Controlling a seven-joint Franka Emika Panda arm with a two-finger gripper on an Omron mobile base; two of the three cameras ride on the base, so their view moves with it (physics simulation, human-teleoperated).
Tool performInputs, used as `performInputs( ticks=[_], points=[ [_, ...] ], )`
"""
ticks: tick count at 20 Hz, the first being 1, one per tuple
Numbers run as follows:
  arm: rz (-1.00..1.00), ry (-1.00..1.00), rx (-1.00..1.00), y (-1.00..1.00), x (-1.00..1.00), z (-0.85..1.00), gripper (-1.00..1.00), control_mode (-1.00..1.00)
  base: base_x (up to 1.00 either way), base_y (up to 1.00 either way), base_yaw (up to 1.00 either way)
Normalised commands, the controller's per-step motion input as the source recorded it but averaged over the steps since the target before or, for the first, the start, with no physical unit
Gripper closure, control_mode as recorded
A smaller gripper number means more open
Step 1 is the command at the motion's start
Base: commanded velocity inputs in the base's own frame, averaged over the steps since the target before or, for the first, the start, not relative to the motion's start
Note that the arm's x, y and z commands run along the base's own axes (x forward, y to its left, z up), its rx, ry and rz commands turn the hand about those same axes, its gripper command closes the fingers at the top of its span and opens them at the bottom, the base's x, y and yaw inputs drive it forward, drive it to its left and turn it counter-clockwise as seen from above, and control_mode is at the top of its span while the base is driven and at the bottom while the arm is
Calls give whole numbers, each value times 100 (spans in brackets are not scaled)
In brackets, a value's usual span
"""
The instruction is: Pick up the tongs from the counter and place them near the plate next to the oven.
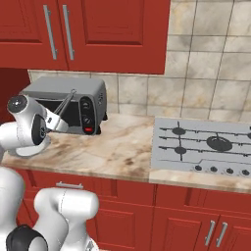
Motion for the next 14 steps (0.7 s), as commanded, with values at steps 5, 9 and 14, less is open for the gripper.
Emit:
performInputs(
  ticks=[5,9,14],
  points=[
    [1,47,8,32,25,-8,100,-100,0,0,0],
    [5,54,4,45,21,-34,100,-100,0,0,0],
    [5,9,-3,36,4,-56,100,-100,0,0,0]
  ],
)
